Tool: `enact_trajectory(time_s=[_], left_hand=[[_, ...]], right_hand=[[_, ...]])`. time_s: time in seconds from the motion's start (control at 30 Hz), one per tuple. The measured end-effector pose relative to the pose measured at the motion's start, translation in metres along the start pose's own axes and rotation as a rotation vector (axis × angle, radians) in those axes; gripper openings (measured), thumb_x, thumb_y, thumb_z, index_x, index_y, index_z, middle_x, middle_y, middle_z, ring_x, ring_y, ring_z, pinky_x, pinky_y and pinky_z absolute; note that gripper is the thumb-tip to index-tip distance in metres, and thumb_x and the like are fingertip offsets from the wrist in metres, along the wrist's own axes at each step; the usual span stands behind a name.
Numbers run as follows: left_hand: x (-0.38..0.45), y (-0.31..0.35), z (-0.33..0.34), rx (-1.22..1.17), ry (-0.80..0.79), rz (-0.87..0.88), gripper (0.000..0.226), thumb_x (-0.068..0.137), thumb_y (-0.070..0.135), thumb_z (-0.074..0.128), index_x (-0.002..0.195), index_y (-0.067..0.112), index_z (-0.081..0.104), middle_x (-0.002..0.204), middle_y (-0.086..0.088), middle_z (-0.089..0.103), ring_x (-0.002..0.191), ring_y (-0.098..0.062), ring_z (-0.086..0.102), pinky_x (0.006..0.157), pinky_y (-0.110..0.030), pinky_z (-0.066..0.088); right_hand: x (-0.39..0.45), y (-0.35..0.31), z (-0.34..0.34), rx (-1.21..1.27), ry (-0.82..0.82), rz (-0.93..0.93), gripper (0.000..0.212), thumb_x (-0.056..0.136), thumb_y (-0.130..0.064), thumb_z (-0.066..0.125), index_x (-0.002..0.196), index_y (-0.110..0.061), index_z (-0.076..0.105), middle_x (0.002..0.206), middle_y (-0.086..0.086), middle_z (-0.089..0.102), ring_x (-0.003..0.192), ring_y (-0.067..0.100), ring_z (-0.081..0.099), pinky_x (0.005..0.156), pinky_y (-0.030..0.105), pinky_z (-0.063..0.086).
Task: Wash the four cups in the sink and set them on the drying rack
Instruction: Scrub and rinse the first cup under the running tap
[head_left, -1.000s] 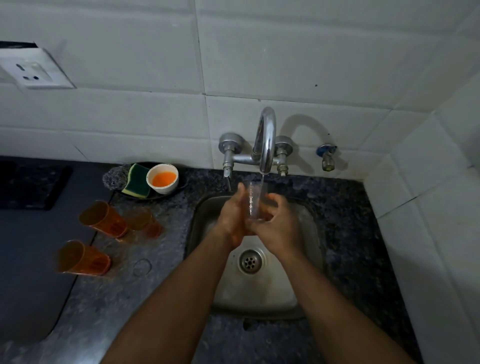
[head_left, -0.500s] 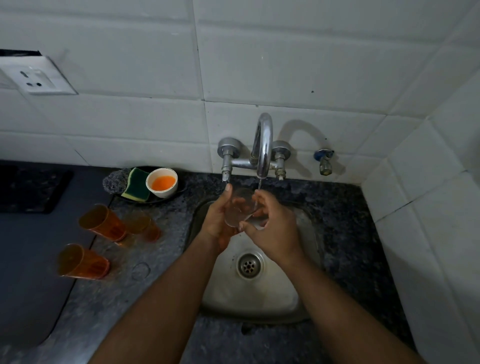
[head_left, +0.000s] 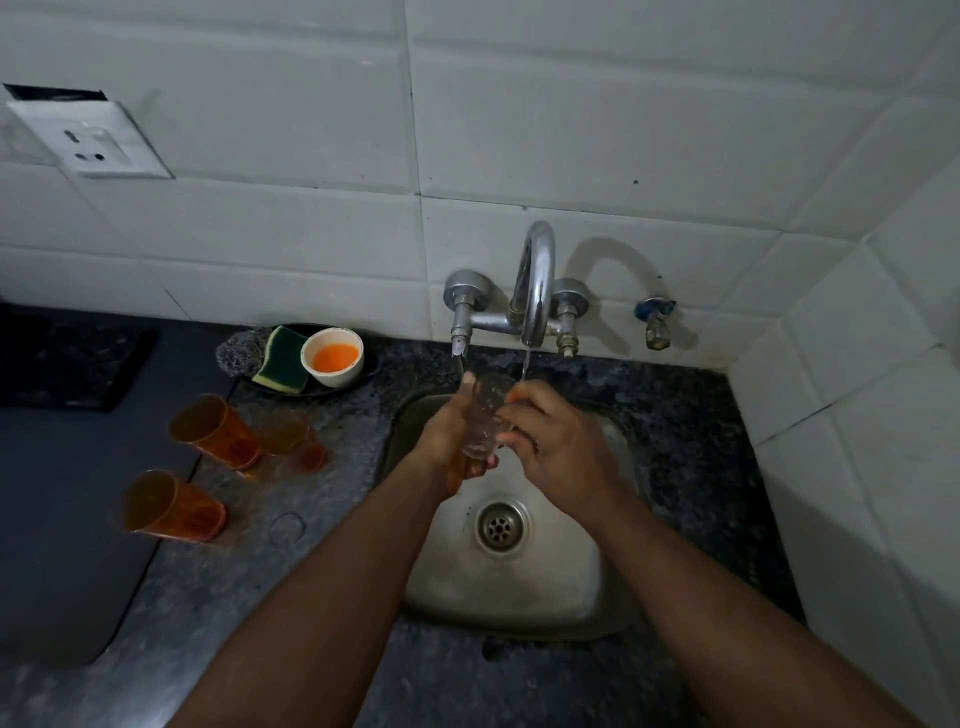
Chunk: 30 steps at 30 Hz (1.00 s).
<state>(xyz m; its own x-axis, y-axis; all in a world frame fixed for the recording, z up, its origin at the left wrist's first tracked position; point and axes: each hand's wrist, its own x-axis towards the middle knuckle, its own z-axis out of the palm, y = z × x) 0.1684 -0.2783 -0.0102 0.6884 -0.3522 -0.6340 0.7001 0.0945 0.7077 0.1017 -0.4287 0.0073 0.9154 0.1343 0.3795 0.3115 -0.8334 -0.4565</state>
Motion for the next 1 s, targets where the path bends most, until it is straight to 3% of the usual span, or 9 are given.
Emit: enact_trajectory(time_s=[0.17,0.27,0.37,0.47,0.57,0.7,0.8,0.93,1.0], left_hand=[[0.005,-0.005,0.003,-0.031,0.070,-0.022,0.041,0.103,0.033,0.039,0.114,0.004,0.065,0.078,-0.013,0.068,0.048,-0.021,0.050,0.043,-0.022,0.033],[0.005,-0.010,-0.002,0.021,0.064,0.023,0.048,0.106,0.049,0.044,0.099,0.009,0.069,0.066,-0.008,0.060,0.044,-0.015,0.040,0.039,-0.021,0.026],[0.002,-0.010,-0.002,0.091,0.028,0.001,0.067,0.100,0.072,0.042,0.073,0.015,0.065,0.059,-0.006,0.055,0.044,-0.014,0.033,0.044,-0.022,0.020],[0.003,-0.010,0.003,-0.100,0.006,-0.017,0.057,0.105,0.053,0.036,0.081,0.011,0.067,0.067,-0.010,0.059,0.047,-0.018,0.045,0.046,-0.024,0.029],[0.008,-0.011,0.002,-0.268,-0.040,0.084,0.034,0.101,0.034,0.049,0.089,0.008,0.068,0.079,-0.011,0.061,0.051,-0.017,0.052,0.044,-0.024,0.034],[0.004,-0.013,-0.003,-0.101,-0.038,0.127,0.054,0.102,0.060,0.054,0.094,0.010,0.071,0.068,-0.008,0.060,0.039,-0.012,0.041,0.034,-0.019,0.025],[0.001,-0.013,-0.004,-0.025,-0.005,0.077,0.069,0.101,0.073,0.039,0.093,0.014,0.073,0.065,-0.006,0.061,0.042,-0.013,0.040,0.040,-0.019,0.024],[0.003,-0.015,-0.002,-0.280,-0.028,0.133,0.034,0.100,0.039,0.049,0.106,0.009,0.066,0.081,-0.007,0.060,0.055,-0.015,0.049,0.047,-0.025,0.029],[0.003,-0.014,-0.004,-0.273,-0.027,0.193,0.028,0.103,0.033,0.052,0.113,0.009,0.061,0.077,-0.006,0.058,0.053,-0.014,0.045,0.043,-0.024,0.027]], right_hand=[[0.008,0.005,-0.007,0.170,0.006,0.200,0.016,0.084,-0.004,0.081,0.094,-0.015,0.074,0.093,-0.006,0.067,0.081,0.008,0.063,0.071,0.034,0.058],[0.009,0.006,-0.015,0.213,-0.138,0.187,0.016,0.085,-0.014,0.084,0.094,-0.023,0.074,0.092,-0.014,0.068,0.082,0.002,0.065,0.073,0.027,0.057],[0.014,0.010,-0.018,0.119,-0.390,0.140,0.009,0.088,-0.026,0.082,0.094,-0.028,0.076,0.091,-0.018,0.070,0.082,-0.001,0.065,0.077,0.034,0.058],[0.020,0.010,-0.017,0.145,-0.394,0.162,0.003,0.090,-0.020,0.081,0.090,-0.021,0.078,0.087,-0.013,0.074,0.081,0.002,0.067,0.078,0.039,0.058],[0.024,0.004,-0.014,0.182,-0.339,0.189,0.005,0.089,-0.017,0.081,0.093,-0.019,0.080,0.087,-0.011,0.078,0.079,0.001,0.069,0.079,0.034,0.058],[0.032,0.004,-0.020,0.069,-0.444,0.147,0.020,0.086,-0.029,0.085,0.104,-0.034,0.078,0.093,-0.015,0.077,0.082,0.001,0.068,0.082,0.032,0.058],[0.035,0.004,-0.025,0.047,-0.506,0.169,0.016,0.086,-0.032,0.085,0.101,-0.038,0.081,0.088,-0.018,0.078,0.076,-0.002,0.066,0.079,0.028,0.056],[0.036,-0.004,-0.021,0.153,-0.414,0.272,0.016,0.089,-0.024,0.083,0.103,-0.033,0.083,0.075,-0.023,0.072,0.071,-0.009,0.066,0.077,0.026,0.056],[0.036,-0.005,-0.022,0.096,-0.442,0.221,0.024,0.089,-0.026,0.083,0.111,-0.035,0.080,0.087,-0.020,0.076,0.079,-0.006,0.067,0.080,0.025,0.053]])
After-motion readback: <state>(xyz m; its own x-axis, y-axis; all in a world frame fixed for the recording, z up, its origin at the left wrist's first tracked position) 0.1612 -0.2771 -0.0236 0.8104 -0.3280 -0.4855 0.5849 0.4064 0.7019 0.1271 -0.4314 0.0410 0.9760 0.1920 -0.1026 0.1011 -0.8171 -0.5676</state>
